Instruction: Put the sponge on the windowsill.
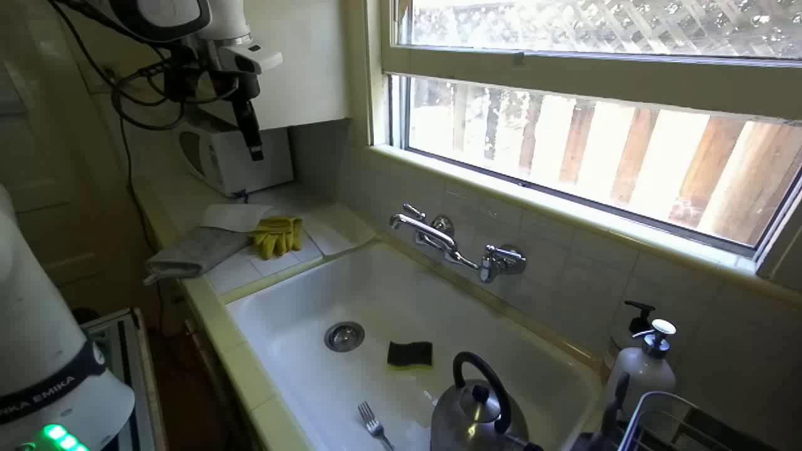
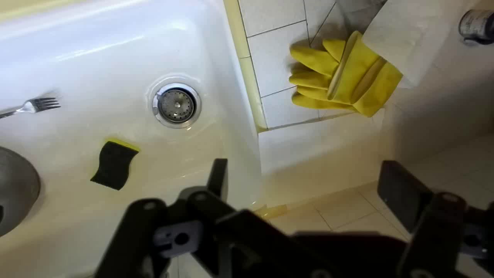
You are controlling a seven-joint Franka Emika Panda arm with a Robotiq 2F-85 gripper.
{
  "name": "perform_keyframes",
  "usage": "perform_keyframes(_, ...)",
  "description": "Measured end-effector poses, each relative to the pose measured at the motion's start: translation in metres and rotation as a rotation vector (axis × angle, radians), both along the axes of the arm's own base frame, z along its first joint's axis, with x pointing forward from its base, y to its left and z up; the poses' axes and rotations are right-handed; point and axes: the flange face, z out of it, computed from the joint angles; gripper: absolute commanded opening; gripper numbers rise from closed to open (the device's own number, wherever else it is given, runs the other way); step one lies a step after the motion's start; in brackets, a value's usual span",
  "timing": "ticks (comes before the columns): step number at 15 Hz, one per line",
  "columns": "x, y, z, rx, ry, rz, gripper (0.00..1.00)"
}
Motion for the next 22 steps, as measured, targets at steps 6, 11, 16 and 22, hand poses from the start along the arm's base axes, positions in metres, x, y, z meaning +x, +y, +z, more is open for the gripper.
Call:
perform_keyframes(6,0.000,0.000,0.000,0.000,0.000,0.000,1.00)
perform_keyframes(11,0.001,-0.001,-0.001,-0.001,0.004,-0.006,1.00)
perform_keyframes(16,0.026,-0.032,-0.063,-0.022,0.101,-0.201,1.00)
perform_keyframes(22,0.059,-0.066,-0.145,-0.090,0.098,-0.325,1.00)
